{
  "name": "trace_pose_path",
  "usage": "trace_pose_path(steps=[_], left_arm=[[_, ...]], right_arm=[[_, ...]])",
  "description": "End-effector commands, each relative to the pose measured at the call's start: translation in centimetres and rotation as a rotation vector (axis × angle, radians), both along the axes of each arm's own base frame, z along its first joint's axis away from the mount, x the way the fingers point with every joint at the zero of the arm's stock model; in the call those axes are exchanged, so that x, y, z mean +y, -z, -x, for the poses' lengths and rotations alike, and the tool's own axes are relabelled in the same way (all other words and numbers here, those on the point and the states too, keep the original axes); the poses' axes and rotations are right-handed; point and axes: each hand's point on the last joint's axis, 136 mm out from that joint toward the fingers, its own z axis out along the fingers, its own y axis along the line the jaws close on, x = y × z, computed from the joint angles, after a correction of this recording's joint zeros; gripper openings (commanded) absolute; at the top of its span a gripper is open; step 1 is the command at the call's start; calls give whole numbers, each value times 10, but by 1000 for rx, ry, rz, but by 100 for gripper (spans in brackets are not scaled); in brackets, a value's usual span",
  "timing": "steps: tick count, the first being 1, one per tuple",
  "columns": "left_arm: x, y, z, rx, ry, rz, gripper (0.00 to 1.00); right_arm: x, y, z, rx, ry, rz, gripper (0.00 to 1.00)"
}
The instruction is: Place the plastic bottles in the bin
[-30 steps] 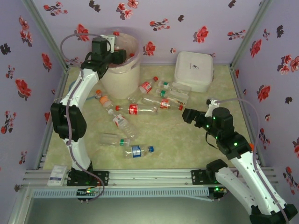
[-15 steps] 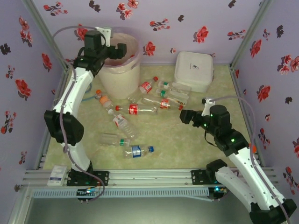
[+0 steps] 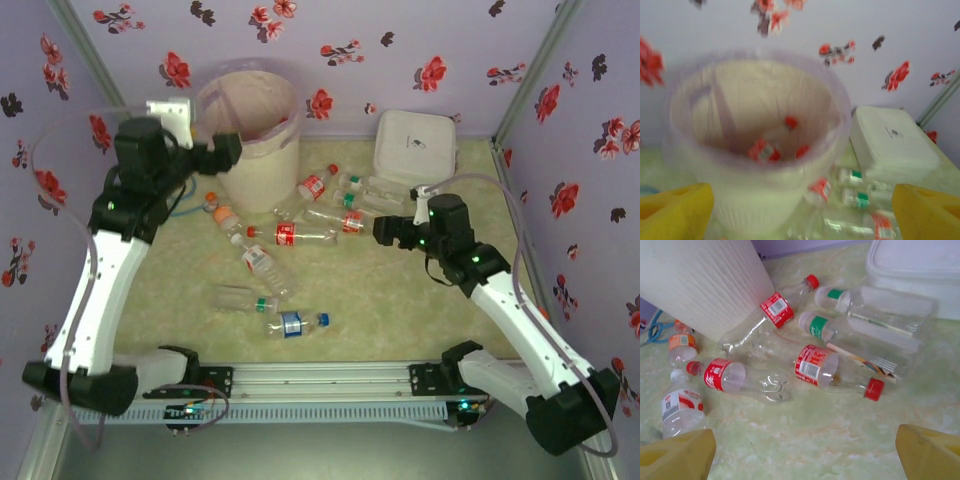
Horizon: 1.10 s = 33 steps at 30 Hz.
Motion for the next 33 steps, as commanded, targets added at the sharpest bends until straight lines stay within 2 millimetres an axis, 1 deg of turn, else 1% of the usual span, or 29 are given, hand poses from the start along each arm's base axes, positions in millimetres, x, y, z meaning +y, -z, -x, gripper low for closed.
trace_pose_path(steps=[1, 4, 6, 8, 11, 14, 16, 18, 23, 29, 33], left_arm=[[3, 76, 21, 215, -76, 146, 91], [0, 137, 39, 344, -138, 266, 91], [-4, 168, 46, 401, -176, 305, 91], [-9, 198, 48, 446, -228, 339, 89], [-27, 235, 49, 512, -260, 404, 90], [-40, 267, 53, 580, -304, 398, 92], [-46, 283, 56, 609, -331, 383, 94], [-50, 294, 55, 626, -347, 377, 95], [-65, 313, 57, 665, -350, 388, 95], [-64, 336, 62, 693, -396, 394, 92], [-64, 350, 63, 710, -416, 396, 87]], right_arm=[[9, -4, -10, -12, -8, -43, 93], [6, 2, -15, -6, 17, -27, 93], [6, 3, -16, -2, 20, -26, 94], [6, 6, -16, 8, 23, -22, 95], [4, 12, -16, 24, 33, -12, 97], [2, 18, -13, 35, 38, -6, 98], [0, 20, -12, 37, 40, 1, 99], [-1, 22, -11, 35, 40, 11, 99], [-3, 26, -9, 45, 39, 33, 99], [-5, 33, -8, 53, 39, 51, 99], [-7, 37, -8, 59, 42, 62, 99]])
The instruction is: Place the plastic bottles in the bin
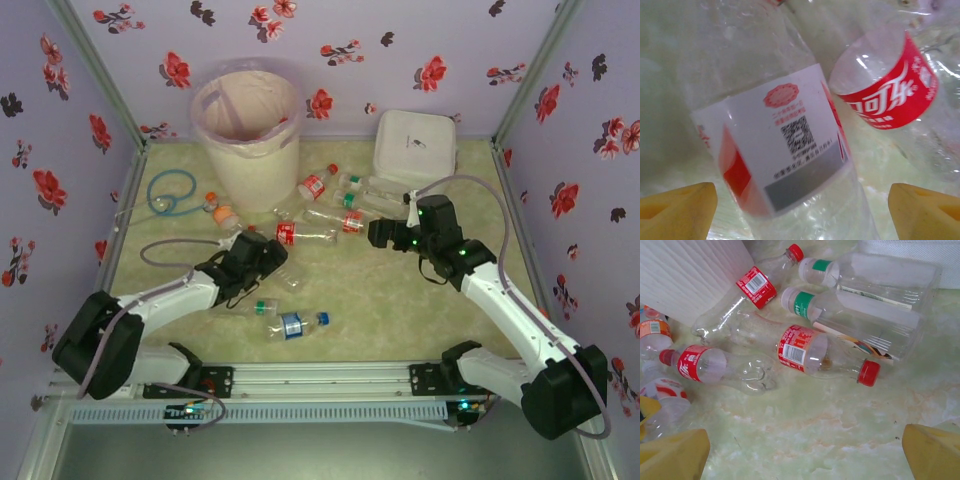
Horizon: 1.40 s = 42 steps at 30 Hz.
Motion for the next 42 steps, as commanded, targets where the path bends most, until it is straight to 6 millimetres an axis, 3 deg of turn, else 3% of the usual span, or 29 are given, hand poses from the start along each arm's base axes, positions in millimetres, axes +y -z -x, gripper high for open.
trace_pose_path(steps=[1, 4, 9, 14, 18, 22, 25, 28, 32, 35, 37, 39, 42], left_arm=[[0, 7, -4, -11, -51, 10, 85], [-2, 11, -5, -2, -49, 3, 81], [-3, 10, -5, 0, -49, 4, 65], [0, -10, -5, -22, -46, -7, 58], [16, -44, 1, -76, -59, -50, 57], [53, -99, 10, -188, -117, -132, 55], [81, -150, 15, -307, -154, -206, 53], [99, -219, 11, -471, -141, -290, 45], [108, -319, -1, -663, -112, -379, 32], [110, -381, -16, -800, -117, -446, 19], [110, -410, -33, -849, -112, -486, 9], [108, -425, -57, -857, -95, -512, 0], [101, -439, -99, -873, -59, -520, 0]], right_arm=[[-5, 2, -1, -14, 8, 32, 99], [-5, 5, 0, -10, 8, 34, 99], [-7, 9, 0, -3, 13, 42, 99], [-6, 8, -2, -6, 13, 43, 99], [-5, 7, -5, -8, 13, 42, 99], [-4, 8, -7, -7, 16, 36, 99], [-2, 8, -9, -4, 16, 29, 99], [-1, 8, -11, -2, 17, 25, 99], [-2, 5, -9, 1, 18, 27, 99], [-5, 3, -5, -3, 30, 24, 99], [-7, 1, -3, -9, 38, 18, 99], [-9, 1, 0, -9, 42, 16, 99], [-12, -1, 5, -6, 46, 22, 99]])
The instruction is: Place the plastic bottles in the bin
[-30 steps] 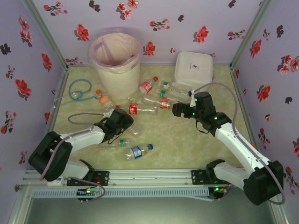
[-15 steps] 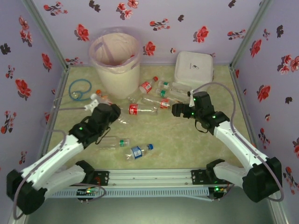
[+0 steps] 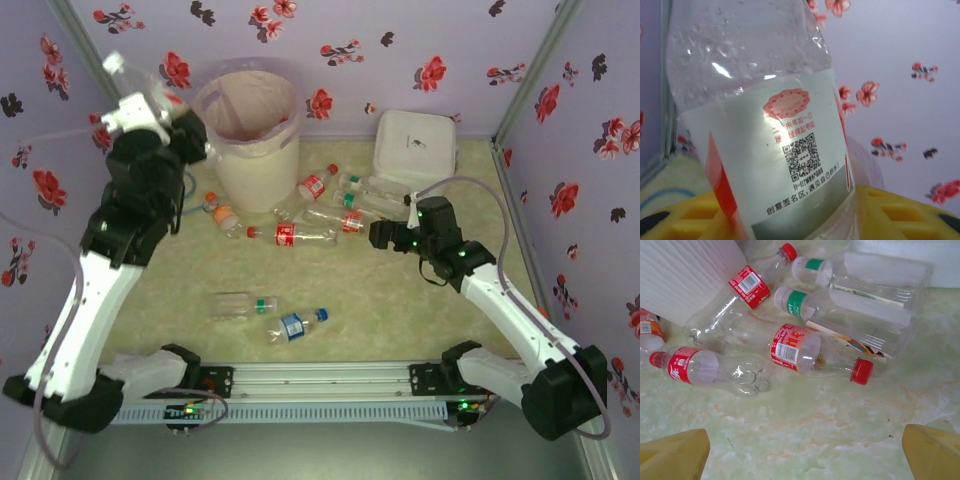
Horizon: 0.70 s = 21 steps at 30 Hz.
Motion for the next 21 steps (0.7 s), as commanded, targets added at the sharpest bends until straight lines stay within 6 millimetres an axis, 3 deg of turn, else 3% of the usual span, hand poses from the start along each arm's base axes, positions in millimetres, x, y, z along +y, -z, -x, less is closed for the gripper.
trace_pose_path(steps=[1, 3, 6, 12, 16, 21], left_arm=[[-16, -8, -49, -15, 64, -139, 0], [-25, -21, -74, -65, 97, -152, 0], [-34, -19, -114, -66, 112, -153, 0], [-57, 19, -190, 46, 146, -262, 0], [-71, 75, -224, 228, 189, -350, 0], [-76, 144, -239, 399, 230, -404, 0]], right_arm=[[-8, -4, 7, -2, 30, 8, 99], [-11, -6, 12, -2, 29, 8, 99], [-14, -6, 19, 6, 34, 1, 100], [-21, -5, 33, 11, 48, -5, 99], [-27, -5, 40, 5, 59, 4, 99], [-29, -4, 44, 1, 61, 3, 99]])
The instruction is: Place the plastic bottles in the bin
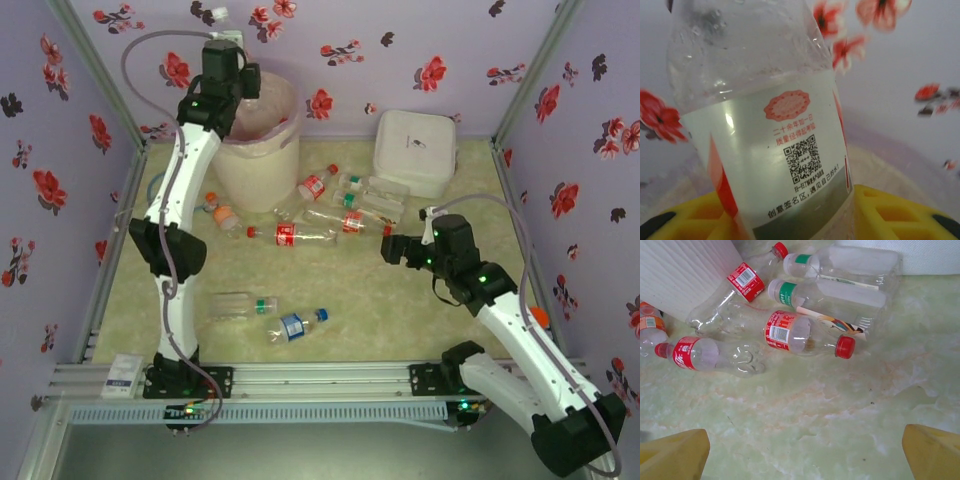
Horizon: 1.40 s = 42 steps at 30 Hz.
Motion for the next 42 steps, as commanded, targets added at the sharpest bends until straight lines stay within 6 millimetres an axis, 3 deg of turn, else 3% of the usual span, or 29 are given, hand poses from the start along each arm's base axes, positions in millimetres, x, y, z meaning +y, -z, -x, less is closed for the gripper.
trace_pose_path(steps=[1, 6, 7, 11, 14, 17, 24, 31, 34, 38, 40, 42], left_arm=[[2, 44, 5, 146, 39, -84, 0], [-4, 94, 11, 254, 82, -102, 0], [-4, 101, 11, 263, 79, -98, 4], [-7, 109, 14, 263, 95, -83, 54], [-6, 103, 15, 251, 95, -81, 74], [-6, 93, 15, 234, 99, -85, 83], [-5, 54, 20, 173, 119, -95, 97], [2, -12, 45, 63, 134, -119, 100], [12, -43, 67, 14, 123, -138, 100], [33, -71, 116, -32, 76, -168, 100], [39, -67, 145, -25, 76, -149, 100], [42, -44, 171, 25, 78, -131, 99]], right_arm=[[-6, 6, 3, 16, 25, 13, 99], [-6, 5, 2, 12, 24, 18, 99], [-6, 6, 2, 15, 24, 17, 99], [-2, 8, 0, 29, 16, 10, 99], [-2, 7, 0, 31, 15, 8, 99], [-1, 7, 0, 34, 13, 6, 99], [1, 10, 1, 52, 5, -1, 100], [7, 17, -1, 77, -18, -2, 99], [10, 20, -2, 87, -34, -1, 100], [18, 25, -2, 111, -67, -16, 100], [22, 30, -3, 122, -74, -33, 99], [30, 34, -9, 125, -67, -93, 100]])
